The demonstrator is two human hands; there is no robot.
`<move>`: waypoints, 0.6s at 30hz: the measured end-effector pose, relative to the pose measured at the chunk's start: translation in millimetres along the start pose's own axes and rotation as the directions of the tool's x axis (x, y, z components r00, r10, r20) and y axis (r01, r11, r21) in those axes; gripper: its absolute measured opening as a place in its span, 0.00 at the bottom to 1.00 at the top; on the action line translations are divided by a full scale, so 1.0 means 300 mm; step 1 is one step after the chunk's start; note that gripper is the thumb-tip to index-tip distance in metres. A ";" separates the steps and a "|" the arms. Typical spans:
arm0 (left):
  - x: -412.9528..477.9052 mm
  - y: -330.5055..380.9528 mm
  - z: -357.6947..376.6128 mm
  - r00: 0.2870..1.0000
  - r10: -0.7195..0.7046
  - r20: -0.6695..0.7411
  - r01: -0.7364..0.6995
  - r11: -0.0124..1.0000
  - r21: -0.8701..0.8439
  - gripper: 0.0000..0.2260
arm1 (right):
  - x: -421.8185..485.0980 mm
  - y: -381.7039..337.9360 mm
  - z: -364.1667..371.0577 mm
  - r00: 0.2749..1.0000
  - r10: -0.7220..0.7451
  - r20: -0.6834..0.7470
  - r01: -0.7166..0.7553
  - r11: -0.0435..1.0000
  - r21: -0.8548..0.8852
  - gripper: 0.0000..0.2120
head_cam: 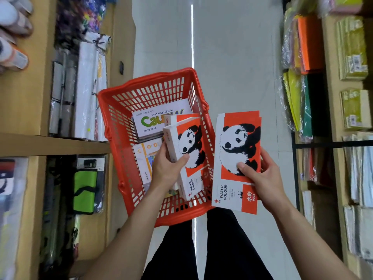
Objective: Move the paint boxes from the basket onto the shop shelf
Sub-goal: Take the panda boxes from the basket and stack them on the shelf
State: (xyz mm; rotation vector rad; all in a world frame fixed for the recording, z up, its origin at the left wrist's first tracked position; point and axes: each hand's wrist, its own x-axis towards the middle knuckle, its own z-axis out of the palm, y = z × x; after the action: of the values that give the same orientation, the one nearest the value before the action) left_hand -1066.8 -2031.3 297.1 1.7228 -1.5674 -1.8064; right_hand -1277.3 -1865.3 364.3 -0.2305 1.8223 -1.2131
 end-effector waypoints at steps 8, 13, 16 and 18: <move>-0.300 0.146 -0.275 0.989 0.060 -0.132 -0.082 0.983 -0.166 0.16 | -0.134 -0.194 0.142 0.986 -0.084 0.145 0.086 0.996 -0.006 0.23; -0.578 0.225 -0.410 0.934 0.098 -0.343 -0.204 0.935 -0.289 0.18 | -0.223 -0.343 0.264 0.914 -0.172 0.366 0.197 0.980 -0.030 0.27; -0.757 0.255 -0.470 0.854 0.099 -0.510 -0.291 0.904 -0.312 0.23 | -0.280 -0.438 0.337 0.838 -0.202 0.507 0.238 0.971 -0.006 0.33; -0.885 0.275 -0.504 0.778 0.083 -0.622 -0.352 0.878 -0.323 0.25 | -0.331 -0.509 0.394 0.772 -0.225 0.595 0.285 0.958 -0.008 0.30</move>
State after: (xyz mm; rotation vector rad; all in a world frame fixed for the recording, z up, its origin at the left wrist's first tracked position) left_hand -904.2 -1951.8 556.7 1.5812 -0.9705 -1.1904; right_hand -1177.6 -1959.6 532.5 -0.8451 1.3189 -1.0703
